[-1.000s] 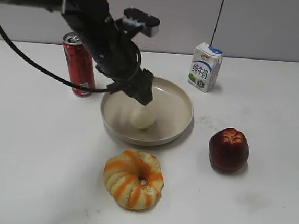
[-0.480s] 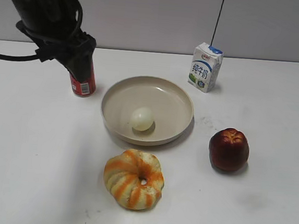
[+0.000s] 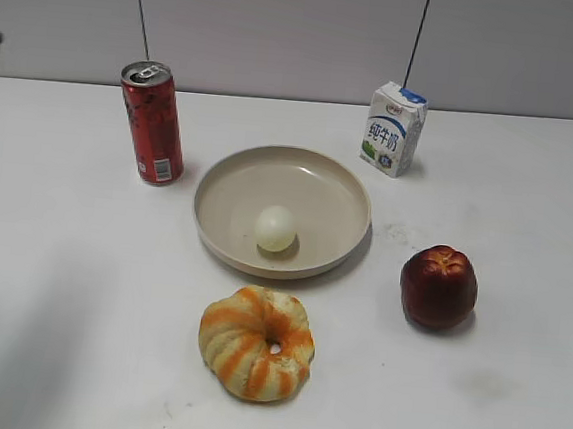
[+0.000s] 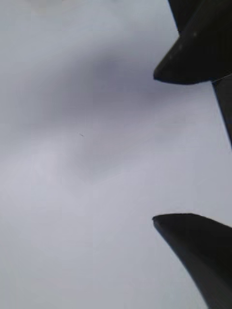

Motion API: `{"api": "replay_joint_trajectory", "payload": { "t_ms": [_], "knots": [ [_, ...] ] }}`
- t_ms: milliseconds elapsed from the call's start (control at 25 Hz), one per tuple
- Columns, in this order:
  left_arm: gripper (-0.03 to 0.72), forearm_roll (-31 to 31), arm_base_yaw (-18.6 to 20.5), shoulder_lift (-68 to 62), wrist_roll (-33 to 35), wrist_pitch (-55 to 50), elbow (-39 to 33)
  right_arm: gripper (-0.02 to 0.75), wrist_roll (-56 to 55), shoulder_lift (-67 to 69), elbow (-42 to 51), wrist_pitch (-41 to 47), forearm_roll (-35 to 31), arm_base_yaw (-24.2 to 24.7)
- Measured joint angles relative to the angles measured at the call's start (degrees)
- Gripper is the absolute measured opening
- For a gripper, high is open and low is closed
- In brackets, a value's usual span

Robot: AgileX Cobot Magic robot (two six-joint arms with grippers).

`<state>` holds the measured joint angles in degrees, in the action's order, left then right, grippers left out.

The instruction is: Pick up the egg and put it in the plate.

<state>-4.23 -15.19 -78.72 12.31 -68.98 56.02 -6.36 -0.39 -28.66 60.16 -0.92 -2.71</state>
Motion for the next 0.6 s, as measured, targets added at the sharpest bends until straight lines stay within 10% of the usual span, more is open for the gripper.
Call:
{"api": "replay_joint_trajectory", "payload": {
  "t_ms": [240,600],
  "knots": [
    [0.625,-0.05,8.96,19.00,-2.14,4.38,-16.68,0.587,0.00,0.00,0.00,0.00,0.00,0.00],
    [0.613,0.33,10.09,55.06,-2.55,3.27,-23.69,0.587,0.00,0.00,0.00,0.00,0.00,0.00]
  ]
}}
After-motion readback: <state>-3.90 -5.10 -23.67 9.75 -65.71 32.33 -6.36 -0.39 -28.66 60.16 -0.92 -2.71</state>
